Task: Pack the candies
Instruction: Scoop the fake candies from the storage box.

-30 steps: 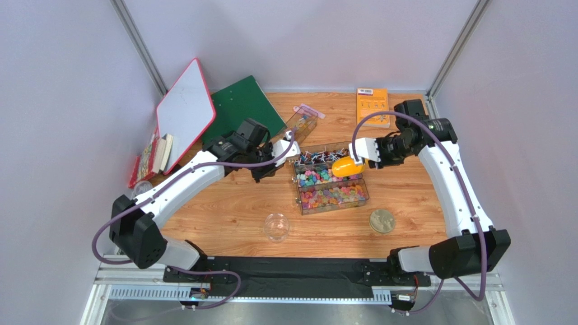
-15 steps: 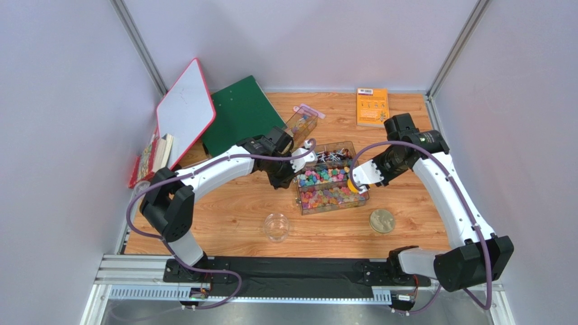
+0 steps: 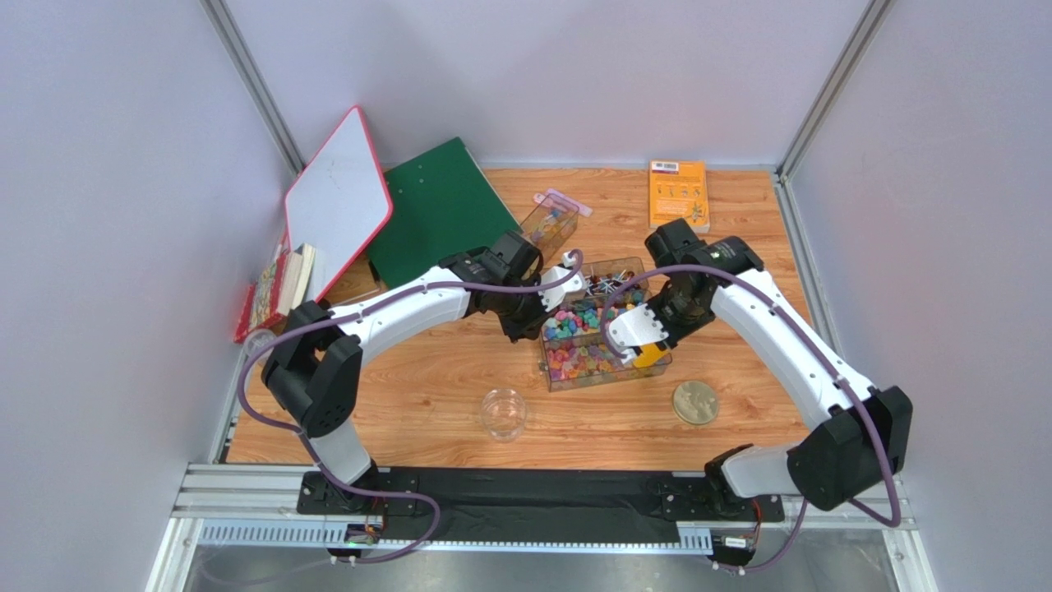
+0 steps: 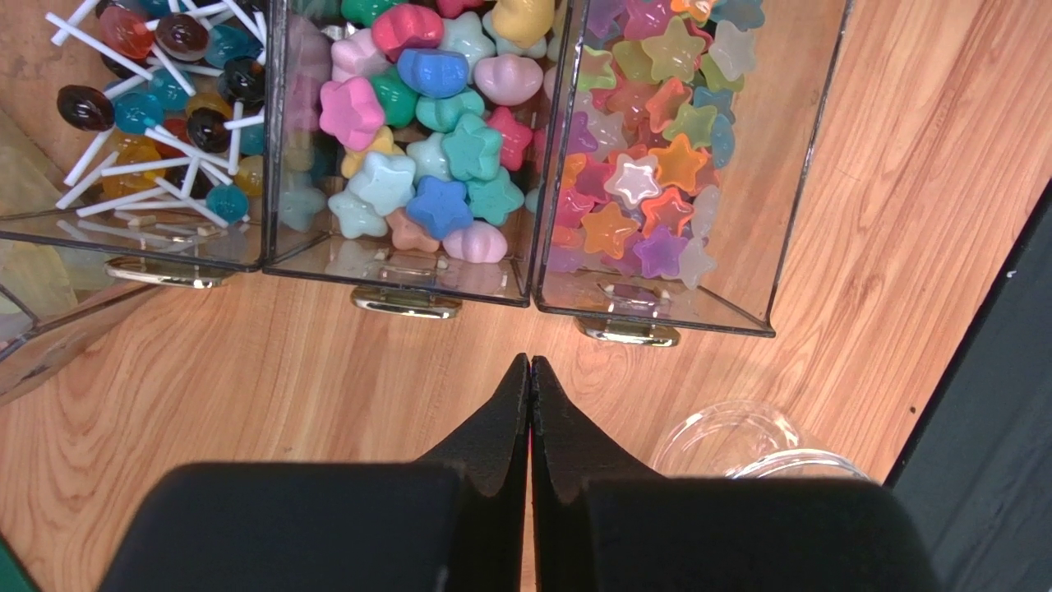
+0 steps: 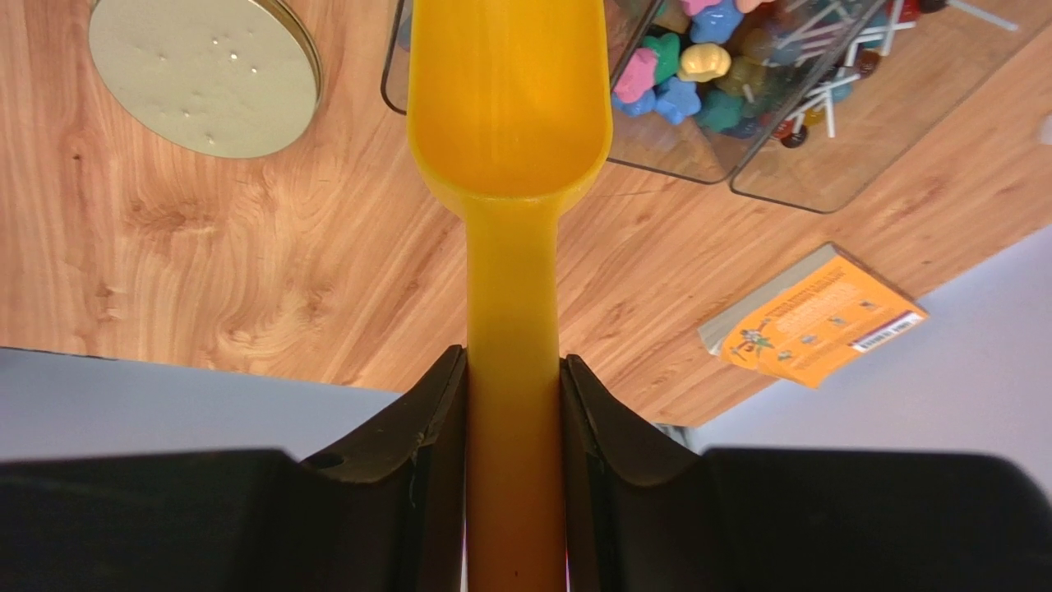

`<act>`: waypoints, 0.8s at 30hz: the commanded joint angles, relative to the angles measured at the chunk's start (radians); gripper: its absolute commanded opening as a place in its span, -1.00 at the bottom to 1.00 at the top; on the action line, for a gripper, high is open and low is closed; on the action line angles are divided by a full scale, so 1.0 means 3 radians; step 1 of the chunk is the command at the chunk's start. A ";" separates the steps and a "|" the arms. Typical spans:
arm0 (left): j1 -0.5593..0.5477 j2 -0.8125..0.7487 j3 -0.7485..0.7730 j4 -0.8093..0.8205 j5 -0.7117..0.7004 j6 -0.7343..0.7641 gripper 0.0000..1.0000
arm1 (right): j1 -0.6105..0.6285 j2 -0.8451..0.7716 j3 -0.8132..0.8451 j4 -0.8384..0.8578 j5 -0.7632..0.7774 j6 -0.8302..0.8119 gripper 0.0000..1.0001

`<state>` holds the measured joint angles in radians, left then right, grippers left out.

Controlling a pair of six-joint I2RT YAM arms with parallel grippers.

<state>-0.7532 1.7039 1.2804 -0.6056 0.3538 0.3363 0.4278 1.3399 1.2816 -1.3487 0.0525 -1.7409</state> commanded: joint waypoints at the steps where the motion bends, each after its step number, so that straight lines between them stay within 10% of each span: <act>1: -0.0025 -0.0080 -0.0075 0.0111 0.0089 -0.0098 -1.00 | 0.0082 0.0125 0.0039 -0.0955 0.0331 0.0515 -1.00; 22: -0.0025 -0.0745 -0.0499 0.0070 -0.0335 -0.0144 -1.00 | 0.0118 0.0304 -0.0314 -0.0327 0.0357 0.1758 -1.00; 24: -0.0025 -0.0888 -0.0520 0.0009 -0.0503 -0.0114 -0.75 | 0.0118 0.0376 -0.0299 -0.0239 0.0342 0.1768 -1.00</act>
<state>-0.7578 1.5379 1.1404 -0.5980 0.3019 0.3206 0.4580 1.4231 1.2003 -1.3079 0.1570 -1.2583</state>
